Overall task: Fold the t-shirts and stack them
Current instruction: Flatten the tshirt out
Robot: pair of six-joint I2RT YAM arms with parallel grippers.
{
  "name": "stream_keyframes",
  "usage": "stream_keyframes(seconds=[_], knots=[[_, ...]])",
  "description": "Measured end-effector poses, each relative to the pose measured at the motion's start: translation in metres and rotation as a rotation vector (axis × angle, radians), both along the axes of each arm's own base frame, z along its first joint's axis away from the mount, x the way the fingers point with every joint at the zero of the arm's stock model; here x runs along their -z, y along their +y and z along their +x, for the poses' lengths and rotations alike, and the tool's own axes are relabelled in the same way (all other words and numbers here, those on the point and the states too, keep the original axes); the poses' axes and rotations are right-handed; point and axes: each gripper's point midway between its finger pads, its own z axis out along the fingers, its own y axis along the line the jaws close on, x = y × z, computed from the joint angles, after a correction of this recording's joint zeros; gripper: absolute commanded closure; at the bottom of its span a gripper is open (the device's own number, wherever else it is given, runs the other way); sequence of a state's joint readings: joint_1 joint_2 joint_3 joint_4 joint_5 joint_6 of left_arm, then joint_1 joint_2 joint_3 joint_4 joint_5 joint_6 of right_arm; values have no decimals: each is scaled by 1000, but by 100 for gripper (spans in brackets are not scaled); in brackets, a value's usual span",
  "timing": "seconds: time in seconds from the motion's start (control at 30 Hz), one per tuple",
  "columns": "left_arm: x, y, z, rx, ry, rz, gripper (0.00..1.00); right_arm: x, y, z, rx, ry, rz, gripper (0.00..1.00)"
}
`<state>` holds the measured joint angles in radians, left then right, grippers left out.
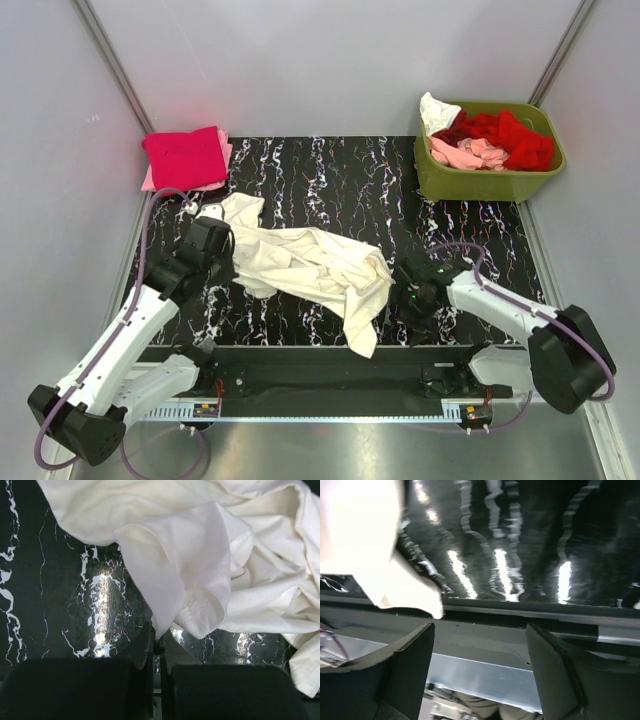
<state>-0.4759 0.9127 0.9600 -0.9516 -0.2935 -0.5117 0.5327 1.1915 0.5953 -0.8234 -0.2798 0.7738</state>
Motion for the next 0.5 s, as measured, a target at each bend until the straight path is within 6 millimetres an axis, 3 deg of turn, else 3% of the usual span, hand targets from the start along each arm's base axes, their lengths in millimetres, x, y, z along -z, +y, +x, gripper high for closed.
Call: stream_keyframes(seconds=[0.1,0.27,0.5], knots=[[9,-2,-5,23,25,-9,100,-5,21,-1,-117,-20,-25,23],[12,-5,-4,41,26,-14,100,-13,64,3,-258,-69,-12,37],[18,-7,-3,50,26,-20,100,5,73,-15,-320,-18,-58,36]])
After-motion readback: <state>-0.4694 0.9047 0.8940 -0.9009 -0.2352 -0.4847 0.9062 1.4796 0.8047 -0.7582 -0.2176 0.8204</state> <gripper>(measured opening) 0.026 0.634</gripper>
